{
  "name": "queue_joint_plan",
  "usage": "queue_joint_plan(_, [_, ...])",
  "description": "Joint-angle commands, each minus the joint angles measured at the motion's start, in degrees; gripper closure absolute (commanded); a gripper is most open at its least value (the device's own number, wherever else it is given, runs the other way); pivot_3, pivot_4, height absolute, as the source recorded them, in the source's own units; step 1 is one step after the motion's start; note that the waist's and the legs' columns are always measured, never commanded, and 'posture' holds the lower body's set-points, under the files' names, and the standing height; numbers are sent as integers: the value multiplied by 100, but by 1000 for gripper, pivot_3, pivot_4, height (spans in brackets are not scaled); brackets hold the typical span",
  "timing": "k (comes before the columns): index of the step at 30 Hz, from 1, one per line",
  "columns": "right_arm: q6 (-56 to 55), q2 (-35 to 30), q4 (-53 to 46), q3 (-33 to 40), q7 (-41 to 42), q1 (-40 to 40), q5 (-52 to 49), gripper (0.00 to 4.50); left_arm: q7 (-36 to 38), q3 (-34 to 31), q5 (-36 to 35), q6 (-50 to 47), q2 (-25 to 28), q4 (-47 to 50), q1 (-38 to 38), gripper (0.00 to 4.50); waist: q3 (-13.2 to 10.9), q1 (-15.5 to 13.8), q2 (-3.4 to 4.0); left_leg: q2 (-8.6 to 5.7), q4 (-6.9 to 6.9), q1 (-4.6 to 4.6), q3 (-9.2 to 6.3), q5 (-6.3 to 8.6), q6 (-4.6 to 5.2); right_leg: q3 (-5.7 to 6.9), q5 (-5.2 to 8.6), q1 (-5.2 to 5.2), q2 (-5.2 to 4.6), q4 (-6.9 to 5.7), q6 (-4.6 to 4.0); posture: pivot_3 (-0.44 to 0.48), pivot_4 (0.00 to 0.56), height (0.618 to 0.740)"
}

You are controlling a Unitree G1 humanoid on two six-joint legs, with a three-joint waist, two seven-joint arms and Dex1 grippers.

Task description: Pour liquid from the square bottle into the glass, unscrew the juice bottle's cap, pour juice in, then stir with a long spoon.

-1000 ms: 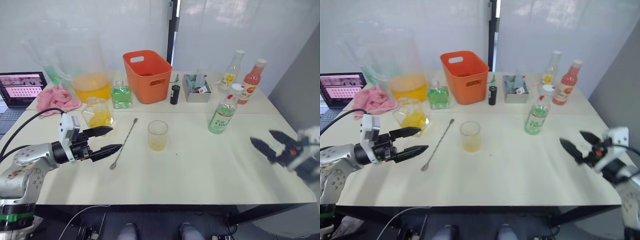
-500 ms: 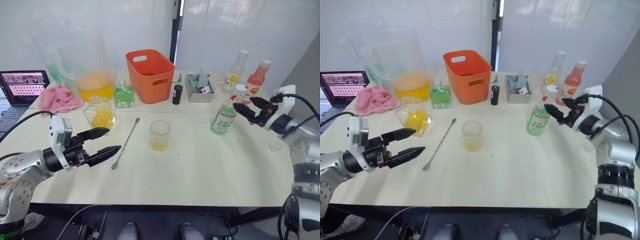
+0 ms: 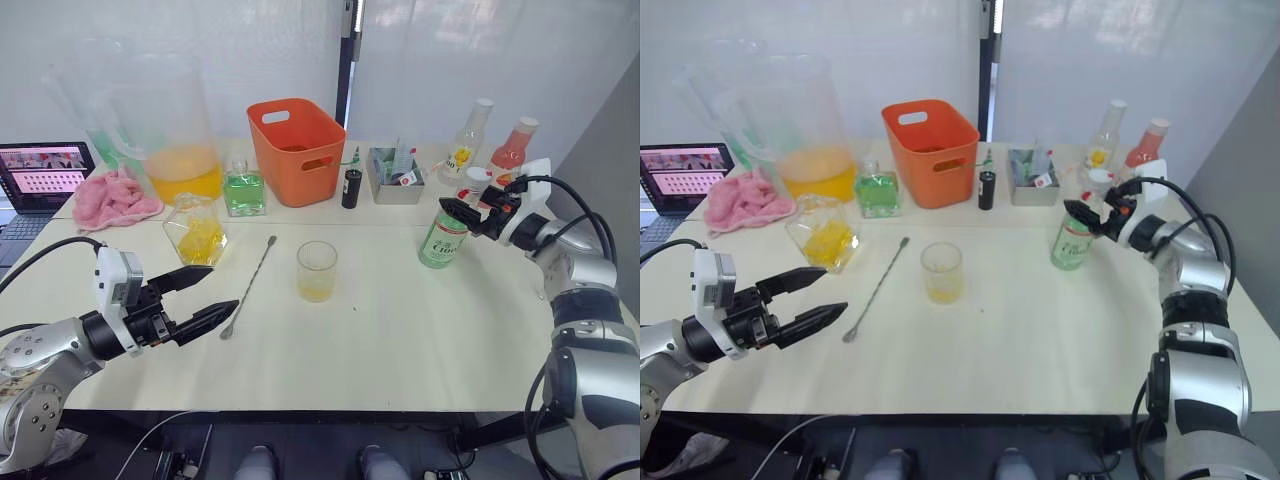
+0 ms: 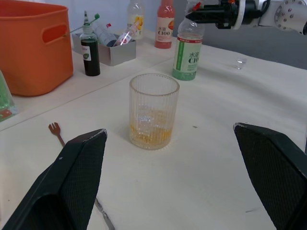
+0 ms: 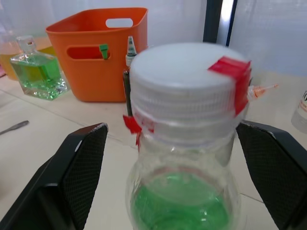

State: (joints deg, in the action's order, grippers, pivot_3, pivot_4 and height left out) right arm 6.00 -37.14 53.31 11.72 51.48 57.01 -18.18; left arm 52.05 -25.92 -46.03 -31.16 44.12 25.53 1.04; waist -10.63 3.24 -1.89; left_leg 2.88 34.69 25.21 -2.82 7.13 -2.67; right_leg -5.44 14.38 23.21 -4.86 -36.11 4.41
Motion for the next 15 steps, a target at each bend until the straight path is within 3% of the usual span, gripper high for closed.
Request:
queue_joint_plan(1, [-263, 1, 145, 140, 54, 222, 3, 1186, -35, -31, 9, 141, -16, 184, -5, 0, 0, 12, 0, 0, 0, 0, 1, 0, 0, 0, 0, 0, 0, 0, 0, 0, 150, 738])
queue_joint_plan(5, [-382, -25, 227, 98, 48, 233, 95, 2590, -34, 7, 19, 168, -11, 147, -30, 0, 0, 42, 1, 0, 0, 0, 0, 0, 0, 0, 0, 0, 0, -1, 0, 0, 150, 738])
queue_joint_plan(7, [-394, -43, 192, 117, 43, 200, 116, 3045, -6, 65, 49, 184, 10, 105, -69, 0, 0, 60, 1, 0, -1, 0, -1, 0, 0, 0, 0, 0, 0, -1, 0, 0, 150, 738])
queue_joint_plan(12, [-138, -85, -381, 214, 331, 36, -98, 3095, 148, 174, 86, 222, 68, -87, -225, 0, -1, 64, 2, 0, -1, 0, 0, 0, 0, 0, 0, 0, 0, -2, 2, 0, 150, 738])
queue_joint_plan(15, [413, -178, -1367, 259, 733, -251, -425, 3095, 374, 366, 191, 330, 124, -272, -441, 0, -8, 53, 13, 0, -4, 1, 0, 0, 0, 0, -16, 3, 0, -2, 33, 0, 150, 738])
